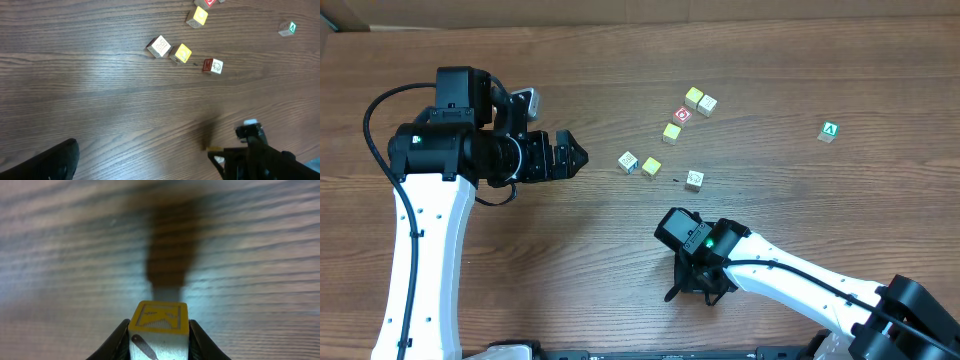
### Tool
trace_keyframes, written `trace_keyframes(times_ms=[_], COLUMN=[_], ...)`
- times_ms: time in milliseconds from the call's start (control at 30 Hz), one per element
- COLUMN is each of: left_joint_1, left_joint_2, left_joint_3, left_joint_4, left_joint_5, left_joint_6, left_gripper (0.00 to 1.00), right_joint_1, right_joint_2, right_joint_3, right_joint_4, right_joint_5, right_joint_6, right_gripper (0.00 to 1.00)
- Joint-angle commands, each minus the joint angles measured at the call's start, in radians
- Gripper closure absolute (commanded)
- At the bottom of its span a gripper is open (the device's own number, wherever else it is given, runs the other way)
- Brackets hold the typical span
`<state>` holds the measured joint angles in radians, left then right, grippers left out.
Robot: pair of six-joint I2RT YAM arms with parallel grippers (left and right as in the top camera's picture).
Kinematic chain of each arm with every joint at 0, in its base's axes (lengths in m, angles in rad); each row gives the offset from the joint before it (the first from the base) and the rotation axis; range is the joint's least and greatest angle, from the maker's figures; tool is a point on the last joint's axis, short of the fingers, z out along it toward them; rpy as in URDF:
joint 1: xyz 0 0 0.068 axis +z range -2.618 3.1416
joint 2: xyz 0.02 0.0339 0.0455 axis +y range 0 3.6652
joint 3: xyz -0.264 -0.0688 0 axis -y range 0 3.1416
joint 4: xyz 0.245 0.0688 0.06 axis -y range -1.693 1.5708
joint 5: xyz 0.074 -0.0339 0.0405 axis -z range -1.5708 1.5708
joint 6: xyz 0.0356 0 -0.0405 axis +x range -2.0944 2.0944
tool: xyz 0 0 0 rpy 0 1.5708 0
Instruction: Flip 4 blocks
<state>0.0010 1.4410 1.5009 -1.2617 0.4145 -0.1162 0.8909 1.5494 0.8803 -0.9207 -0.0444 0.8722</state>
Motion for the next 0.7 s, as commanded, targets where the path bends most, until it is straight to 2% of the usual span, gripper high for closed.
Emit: trace_keyframes(times_ms=[0,200,600,667], left_joint_1=[0.004,0.004,0.004,0.004], left_joint_2=[0.006,0.006,0.006,0.006], left_joint_3=[0.024,0.024,0.024,0.024], left_joint_4=[-0.004,-0.014,-0.014,-0.014], left_joint_5=[-0.007,-0.007,-0.006,-0.007], left_joint_6=[0.027,0.027,0.027,0.027], left_gripper=[0.00,0.00,0.00,0.00], right_joint_1=[-0.017,-0.026,-0.027,-0.026], right_joint_2=[-0.023,-0.023,-0.023,-0.022], right_joint_3=[-0.003,-0.008,-0.096,-0.096], right_joint_4=[0.015,0.025,0.138,0.138], right_joint_5=[0.109,0.114,0.091,0.091], right_joint_6=[0.063,-0.002,-0.013,-0.013], right_gripper=[0.96,0.96,0.94,0.91])
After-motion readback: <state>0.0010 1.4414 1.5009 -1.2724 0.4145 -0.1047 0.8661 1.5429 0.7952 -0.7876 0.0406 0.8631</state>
